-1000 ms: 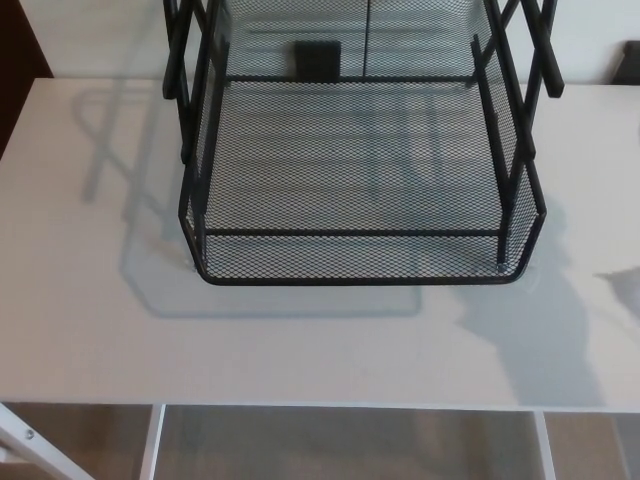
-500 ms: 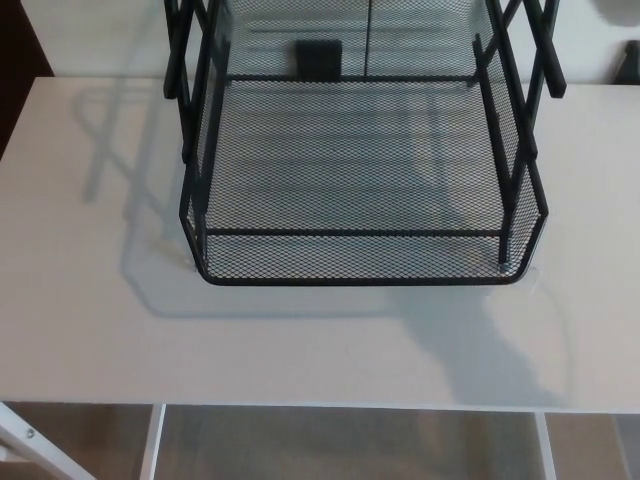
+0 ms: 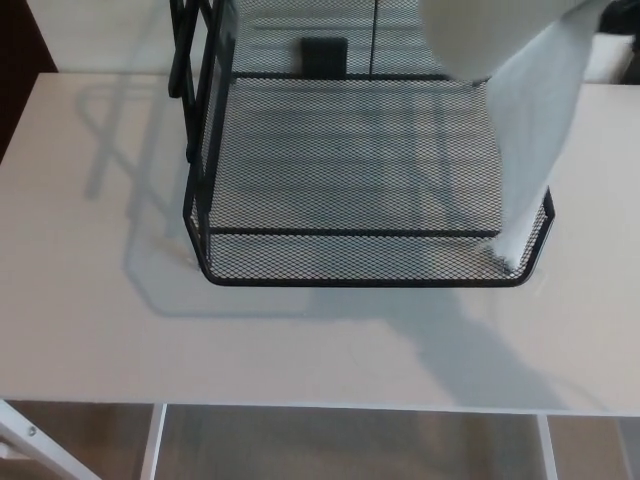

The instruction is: The robot walks towards a desk on which a file tray is kept in the middle and a toilet paper roll is kept on its right. The robot uses its right hand to hook on finger in the gap of the roll and grabs it, lifts it and places it on the tray.

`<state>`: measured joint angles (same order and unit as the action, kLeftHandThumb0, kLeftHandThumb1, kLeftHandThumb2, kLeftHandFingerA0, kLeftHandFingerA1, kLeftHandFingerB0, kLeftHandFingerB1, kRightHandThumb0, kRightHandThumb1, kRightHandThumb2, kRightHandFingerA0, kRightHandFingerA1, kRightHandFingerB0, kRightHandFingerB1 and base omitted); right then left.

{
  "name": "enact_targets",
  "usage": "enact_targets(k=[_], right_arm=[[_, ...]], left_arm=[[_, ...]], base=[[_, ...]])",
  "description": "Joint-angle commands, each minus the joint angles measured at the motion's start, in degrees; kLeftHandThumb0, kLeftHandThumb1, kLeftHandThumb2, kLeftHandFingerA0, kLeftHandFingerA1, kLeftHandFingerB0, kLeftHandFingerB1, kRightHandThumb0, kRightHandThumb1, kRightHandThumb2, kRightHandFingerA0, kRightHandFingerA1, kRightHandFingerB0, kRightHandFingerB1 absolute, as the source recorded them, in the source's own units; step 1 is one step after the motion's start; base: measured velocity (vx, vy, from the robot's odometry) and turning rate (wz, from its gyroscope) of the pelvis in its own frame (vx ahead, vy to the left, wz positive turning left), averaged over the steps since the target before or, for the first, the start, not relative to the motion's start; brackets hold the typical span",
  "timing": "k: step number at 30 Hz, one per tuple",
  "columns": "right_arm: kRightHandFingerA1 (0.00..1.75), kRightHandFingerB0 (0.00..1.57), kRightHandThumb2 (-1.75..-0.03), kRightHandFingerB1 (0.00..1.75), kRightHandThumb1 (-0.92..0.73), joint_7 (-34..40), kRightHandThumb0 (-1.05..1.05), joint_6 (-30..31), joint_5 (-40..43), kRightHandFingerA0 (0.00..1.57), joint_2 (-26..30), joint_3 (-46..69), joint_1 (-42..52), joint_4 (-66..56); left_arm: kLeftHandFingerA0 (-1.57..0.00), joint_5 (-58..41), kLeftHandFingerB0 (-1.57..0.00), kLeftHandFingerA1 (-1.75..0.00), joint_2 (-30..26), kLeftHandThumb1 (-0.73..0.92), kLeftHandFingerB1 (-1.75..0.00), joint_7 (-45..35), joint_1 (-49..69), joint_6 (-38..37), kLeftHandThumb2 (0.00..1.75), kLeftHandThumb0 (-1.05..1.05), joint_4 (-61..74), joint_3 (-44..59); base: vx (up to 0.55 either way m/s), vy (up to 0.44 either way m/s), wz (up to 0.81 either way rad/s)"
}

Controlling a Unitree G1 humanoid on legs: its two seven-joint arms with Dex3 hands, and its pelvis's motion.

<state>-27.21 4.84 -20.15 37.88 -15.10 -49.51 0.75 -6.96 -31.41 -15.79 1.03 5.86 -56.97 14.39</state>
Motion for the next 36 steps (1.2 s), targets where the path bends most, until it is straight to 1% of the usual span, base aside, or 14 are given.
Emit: enact_targets(k=[1, 3, 4, 8, 10, 11, 21, 22, 25, 26, 27, 31, 35, 36], right_arm=[[1.06, 0.87, -0.60, 0.52, -0.68, -10.3, -0.21, -2.1, -1.8, 0.95, -1.8, -7.3, -4.2, 5.8], [1.24, 0.92, -0.63, 0.58, -0.65, -9.6, -0.24, -4.1, -3.0, 0.97, -4.3, -10.6, -4.4, 8.5], [1.27, 0.93, -0.66, 0.62, -0.64, -9.1, -0.23, -4.6, -2.9, 0.98, -4.9, -11.0, -4.4, 9.3], [1.29, 0.92, -0.61, 0.60, -0.64, -8.0, -0.24, -8.2, -3.6, 0.96, -6.1, -12.4, -4.2, 11.3], [1.29, 0.92, -0.61, 0.60, -0.64, -7.7, -0.24, -9.0, -4.0, 0.96, -6.3, -12.7, -4.2, 11.5], [1.32, 0.92, -0.60, 0.58, -0.63, -7.4, -0.27, -9.4, -5.4, 0.93, -6.1, -13.4, -4.1, 11.0], [1.30, 0.88, -0.66, 0.63, -0.67, -9.8, -0.24, -6.3, -4.7, 0.96, -10.7, -13.9, -2.9, 9.0], [1.31, 0.89, -0.65, 0.63, -0.66, -9.9, -0.25, -6.7, -4.8, 0.94, -10.9, -13.8, -3.0, 8.8], [1.51, 0.90, -0.64, 0.63, -0.63, -8.5, -0.25, -10.5, -5.4, 0.90, -11.5, -13.8, -3.6, 9.8], [1.53, 0.90, -0.65, 0.63, -0.63, -8.8, -0.26, -10.4, -5.6, 0.90, -11.7, -13.9, -4.0, 9.7], [1.53, 0.89, -0.64, 0.62, -0.64, -9.4, -0.28, -10.1, -5.6, 0.91, -12.0, -13.8, -4.7, 9.1], [1.33, 0.87, -0.62, 0.59, -0.66, -10.8, -0.26, -8.8, -4.1, 0.99, -13.0, -12.8, -4.2, 8.2], [0.92, 0.41, -0.60, 0.33, -0.66, -16.7, -0.31, -1.5, -7.0, 0.89, -12.5, -14.5, -5.0, 6.0], [0.76, 0.31, -0.60, 0.31, -0.64, -17.4, -0.36, -1.1, -7.6, 0.84, -12.2, -14.7, -5.1, 5.7]], left_arm=[[-0.30, 1.0, -0.14, -0.55, -0.6, 0.70, -0.45, 0.5, 0.3, -0.2, 1.04, -0.78, -0.7, -0.3], [-0.38, 0.3, -0.22, -0.46, -0.2, 0.88, -0.33, 0.9, 0.5, 0.5, 0.66, -0.77, -0.1, 0.3], [-0.27, 0.4, -0.14, -0.55, -0.3, 0.69, -0.45, 0.5, 0.5, -0.1, 1.03, -0.77, -0.3, 0.2], [-0.37, 0.7, -0.22, -0.47, -0.2, 0.87, -0.34, 0.7, -0.5, -0.9, 0.66, -0.78, -2.3, -0.1], [-0.37, 0.9, -0.22, -0.47, -0.3, 0.87, -0.34, 0.6, -0.5, -1.1, 0.66, -0.78, -2.4, -0.3], [-0.31, 0.9, -0.13, -0.56, -0.5, 0.69, -0.44, 0.4, -0.2, -1.2, 1.04, -0.79, -2.1, -0.3], [-0.33, 0.5, -0.14, -0.57, -0.4, 0.70, -0.45, 0.2, 1.0, -1.0, 1.03, -0.78, -1.3, -0.3], [-0.40, 0.7, -0.22, -0.47, -0.3, 0.87, -0.34, 0.8, 0.9, -0.8, 0.66, -0.76, -1.2, -0.5], [-0.27, 1.3, -0.16, -0.54, -0.5, 0.71, -0.46, 0.3, 1.5, -1.9, 1.01, -0.78, -1.3, -1.0], [-0.37, 1.0, -0.22, -0.46, -0.3, 0.88, -0.33, 0.9, 1.1, -1.1, 0.64, -0.77, -1.5, -0.7], [-0.31, 0.9, -0.13, -0.56, -0.3, 0.70, -0.45, 0.8, 1.4, -0.5, 1.04, -0.78, -0.7, -0.7], [-0.28, -0.1, -0.14, -0.54, -0.2, 0.70, -0.45, 0.3, 2.2, 2.4, 1.02, -0.77, 2.0, -0.1], [-0.28, 0.4, -0.17, -0.54, -0.2, 0.70, -0.45, 0.4, 2.2, 0.9, 1.00, -0.77, 0.8, -0.3], [-0.38, 0.4, -0.22, -0.47, -0.2, 0.88, -0.33, 0.4, 2.2, 0.8, 0.66, -0.76, 0.8, -0.3]], base=[[0.00, 0.000, 0.00], [0.00, 0.000, 0.00], [0.00, 0.000, 0.00], [0.00, 0.000, 0.00], [0.00, 0.000, 0.00], [0.00, 0.000, 0.00], [0.00, 0.000, 0.00], [0.00, 0.000, 0.00], [0.00, 0.000, 0.00], [0.00, 0.000, 0.00], [0.00, 0.000, 0.00], [0.00, 0.000, 0.00], [0.00, 0.000, 0.00], [0.00, 0.000, 0.00]])
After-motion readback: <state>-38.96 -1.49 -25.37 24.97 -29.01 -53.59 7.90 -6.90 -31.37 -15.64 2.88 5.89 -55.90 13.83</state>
